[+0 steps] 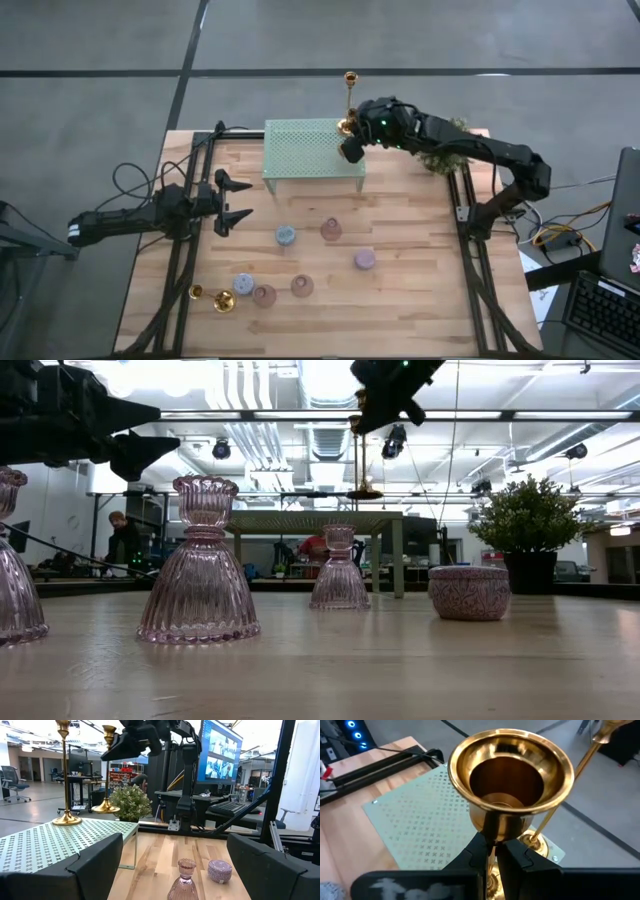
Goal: Pick & Place candle stick holders
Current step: Put the top gold candle holder aligned with the other gold candle holder on the shelf
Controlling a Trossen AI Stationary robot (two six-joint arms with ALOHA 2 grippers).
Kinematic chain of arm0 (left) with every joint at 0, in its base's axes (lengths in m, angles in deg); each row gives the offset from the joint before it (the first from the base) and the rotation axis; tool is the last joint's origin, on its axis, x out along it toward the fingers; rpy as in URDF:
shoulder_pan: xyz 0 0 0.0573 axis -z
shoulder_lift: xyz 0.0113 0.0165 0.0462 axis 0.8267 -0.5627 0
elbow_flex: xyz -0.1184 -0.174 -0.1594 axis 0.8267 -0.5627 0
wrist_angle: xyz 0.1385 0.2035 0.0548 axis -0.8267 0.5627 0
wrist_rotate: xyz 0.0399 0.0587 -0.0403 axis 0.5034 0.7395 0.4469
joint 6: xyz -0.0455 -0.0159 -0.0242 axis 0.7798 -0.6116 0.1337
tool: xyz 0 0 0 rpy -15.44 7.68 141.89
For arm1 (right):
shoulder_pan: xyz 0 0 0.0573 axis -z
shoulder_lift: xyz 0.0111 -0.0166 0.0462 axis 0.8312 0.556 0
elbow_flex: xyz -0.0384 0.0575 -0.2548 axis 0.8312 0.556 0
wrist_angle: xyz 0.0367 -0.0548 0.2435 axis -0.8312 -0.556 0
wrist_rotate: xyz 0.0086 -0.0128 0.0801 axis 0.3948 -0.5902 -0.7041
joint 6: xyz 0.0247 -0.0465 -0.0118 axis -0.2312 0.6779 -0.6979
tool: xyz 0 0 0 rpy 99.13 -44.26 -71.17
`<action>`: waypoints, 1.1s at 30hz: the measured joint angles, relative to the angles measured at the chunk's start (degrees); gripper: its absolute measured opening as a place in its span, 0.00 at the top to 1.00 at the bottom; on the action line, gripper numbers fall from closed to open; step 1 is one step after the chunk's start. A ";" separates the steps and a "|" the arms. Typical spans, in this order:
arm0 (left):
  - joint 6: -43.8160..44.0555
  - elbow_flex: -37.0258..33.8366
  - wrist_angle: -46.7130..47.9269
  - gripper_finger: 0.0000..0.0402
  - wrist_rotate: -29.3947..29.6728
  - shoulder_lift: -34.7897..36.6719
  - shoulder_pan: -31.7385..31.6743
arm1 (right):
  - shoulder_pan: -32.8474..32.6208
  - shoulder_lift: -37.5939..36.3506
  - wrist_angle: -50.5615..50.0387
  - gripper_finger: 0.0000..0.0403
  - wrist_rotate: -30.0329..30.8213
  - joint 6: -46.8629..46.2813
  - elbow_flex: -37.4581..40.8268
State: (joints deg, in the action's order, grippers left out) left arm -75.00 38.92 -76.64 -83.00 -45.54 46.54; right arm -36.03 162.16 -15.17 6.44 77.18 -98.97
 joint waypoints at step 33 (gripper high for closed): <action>0.00 0.02 0.00 0.10 0.02 0.00 -0.02 | 1.08 5.08 3.45 0.96 4.54 1.09 0.92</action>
State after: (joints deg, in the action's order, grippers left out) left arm -75.00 38.95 -76.64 -82.99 -45.54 46.52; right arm -34.95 167.24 -11.71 10.98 78.27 -98.04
